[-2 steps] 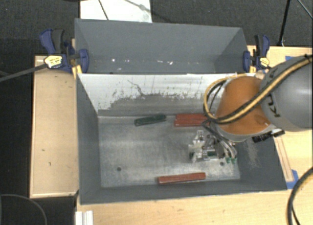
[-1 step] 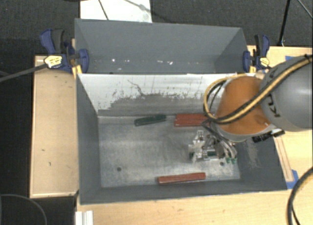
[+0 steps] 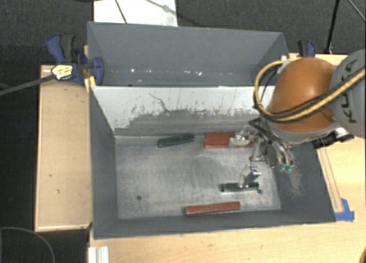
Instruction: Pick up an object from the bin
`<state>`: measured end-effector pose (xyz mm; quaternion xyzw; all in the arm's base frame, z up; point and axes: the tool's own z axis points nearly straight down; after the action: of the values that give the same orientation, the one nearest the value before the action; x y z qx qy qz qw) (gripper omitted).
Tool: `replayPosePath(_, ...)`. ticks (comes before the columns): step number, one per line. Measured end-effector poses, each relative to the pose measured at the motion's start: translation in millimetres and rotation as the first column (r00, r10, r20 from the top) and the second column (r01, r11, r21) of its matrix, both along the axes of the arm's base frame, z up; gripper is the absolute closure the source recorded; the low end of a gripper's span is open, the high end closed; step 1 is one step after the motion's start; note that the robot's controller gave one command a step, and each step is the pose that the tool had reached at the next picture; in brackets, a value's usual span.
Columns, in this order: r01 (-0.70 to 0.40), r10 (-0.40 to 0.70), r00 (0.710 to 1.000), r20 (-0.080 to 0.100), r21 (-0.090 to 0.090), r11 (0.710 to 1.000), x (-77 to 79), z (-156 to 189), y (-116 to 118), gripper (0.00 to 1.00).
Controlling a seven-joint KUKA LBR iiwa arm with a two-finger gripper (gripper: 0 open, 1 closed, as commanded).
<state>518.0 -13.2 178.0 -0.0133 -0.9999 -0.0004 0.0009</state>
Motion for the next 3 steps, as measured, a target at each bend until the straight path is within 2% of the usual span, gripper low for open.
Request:
replayPosePath(1, 0.024, -0.024, 1.000, 0.009, 0.000, 1.000, 7.0, 64.1, 1.0, 0.00)
replayPosePath(2, 0.024, -0.024, 1.000, 0.011, 0.000, 1.000, 0.4, 6.9, -2.7, 0.00)
replayPosePath(3, -0.070, 0.070, 0.998, 0.007, -0.001, 0.998, -22.3, -104.0, -9.0, 1.00)
